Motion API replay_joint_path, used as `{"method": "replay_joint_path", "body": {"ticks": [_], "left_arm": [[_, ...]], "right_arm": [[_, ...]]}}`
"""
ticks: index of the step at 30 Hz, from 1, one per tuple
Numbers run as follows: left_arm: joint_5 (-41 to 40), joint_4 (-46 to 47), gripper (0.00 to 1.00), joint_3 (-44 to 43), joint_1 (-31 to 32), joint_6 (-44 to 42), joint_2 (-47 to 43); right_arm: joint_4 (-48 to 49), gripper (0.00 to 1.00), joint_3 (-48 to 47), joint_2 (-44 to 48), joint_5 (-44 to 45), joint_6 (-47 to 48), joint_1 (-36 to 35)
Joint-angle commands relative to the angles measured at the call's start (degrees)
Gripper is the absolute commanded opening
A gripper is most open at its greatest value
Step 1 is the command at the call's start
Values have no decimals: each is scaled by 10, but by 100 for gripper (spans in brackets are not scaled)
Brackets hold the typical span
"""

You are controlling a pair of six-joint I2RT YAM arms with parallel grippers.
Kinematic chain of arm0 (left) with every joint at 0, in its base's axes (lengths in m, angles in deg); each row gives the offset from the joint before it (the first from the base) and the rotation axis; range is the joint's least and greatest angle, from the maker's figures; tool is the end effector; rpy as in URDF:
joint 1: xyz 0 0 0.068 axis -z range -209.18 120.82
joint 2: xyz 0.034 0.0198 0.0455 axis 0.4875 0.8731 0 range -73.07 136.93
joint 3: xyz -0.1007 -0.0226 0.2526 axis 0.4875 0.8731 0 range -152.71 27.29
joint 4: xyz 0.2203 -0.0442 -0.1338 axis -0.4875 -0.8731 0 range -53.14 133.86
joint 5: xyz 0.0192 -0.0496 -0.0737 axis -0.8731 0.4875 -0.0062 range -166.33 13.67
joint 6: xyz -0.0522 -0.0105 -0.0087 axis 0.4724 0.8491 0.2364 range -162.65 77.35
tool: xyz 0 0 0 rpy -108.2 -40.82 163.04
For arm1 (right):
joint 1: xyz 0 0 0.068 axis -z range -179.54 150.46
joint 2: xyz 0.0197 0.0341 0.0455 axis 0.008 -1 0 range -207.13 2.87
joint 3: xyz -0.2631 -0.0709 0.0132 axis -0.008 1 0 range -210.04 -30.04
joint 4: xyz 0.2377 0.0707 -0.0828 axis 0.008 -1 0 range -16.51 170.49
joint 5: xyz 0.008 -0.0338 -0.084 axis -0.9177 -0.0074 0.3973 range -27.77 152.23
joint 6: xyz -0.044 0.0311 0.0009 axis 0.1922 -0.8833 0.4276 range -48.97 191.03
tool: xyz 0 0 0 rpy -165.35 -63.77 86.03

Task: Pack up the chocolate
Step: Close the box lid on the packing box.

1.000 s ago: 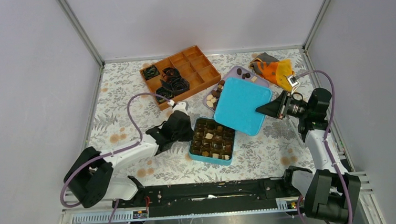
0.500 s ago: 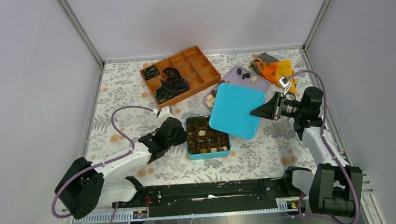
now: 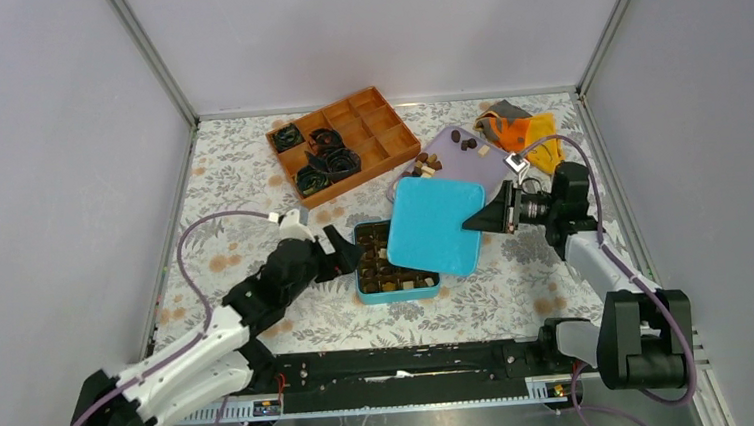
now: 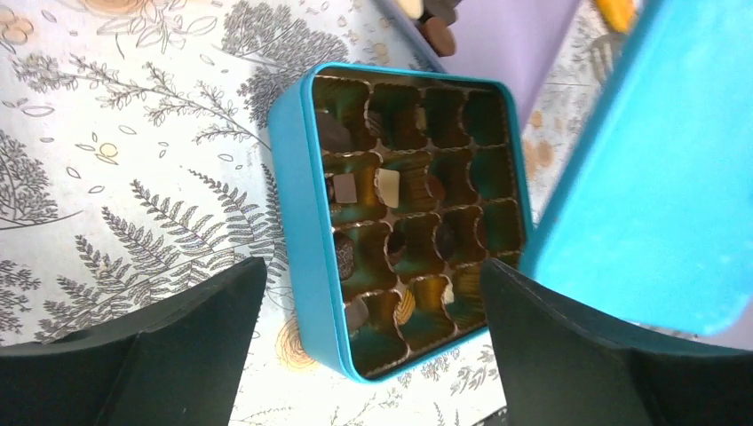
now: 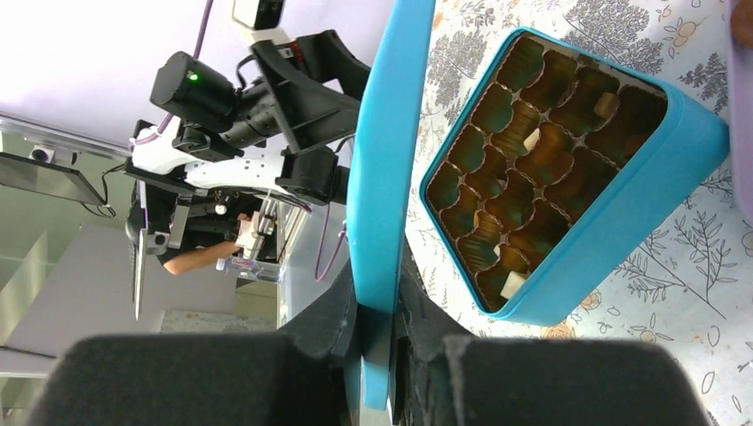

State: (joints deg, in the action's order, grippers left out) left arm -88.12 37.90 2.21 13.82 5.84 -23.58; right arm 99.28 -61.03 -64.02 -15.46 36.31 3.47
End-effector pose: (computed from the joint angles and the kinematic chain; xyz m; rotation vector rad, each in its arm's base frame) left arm 0.1441 -0.1245 0.2125 -0.2326 2.1656 -0.7356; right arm 0.2294 0.0228 0.2371 -0.3965 1.8869 1.6181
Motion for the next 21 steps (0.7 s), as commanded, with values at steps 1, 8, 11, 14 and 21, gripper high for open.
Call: {"method": "replay_joint_path", "body": {"ticks": [1, 8, 11, 14, 21], "left_arm": [[41, -23, 99, 24, -7, -88, -94], [83, 2, 99, 29, -20, -103, -168], [92, 10, 99, 33, -28, -96, -176], [112, 37, 99, 51, -36, -81, -178], [115, 77, 99, 75, -47, -62, -167]], "right_arm": [[-28, 0, -45, -26, -30, 46, -26], [-40, 0, -84, -104, -26, 71, -115], [-41, 0, -103, -136, -21, 72, -141], [-29, 0, -110, -165, -10, 59, -166], [225, 0, -60, -210, 11, -139, -196]]}}
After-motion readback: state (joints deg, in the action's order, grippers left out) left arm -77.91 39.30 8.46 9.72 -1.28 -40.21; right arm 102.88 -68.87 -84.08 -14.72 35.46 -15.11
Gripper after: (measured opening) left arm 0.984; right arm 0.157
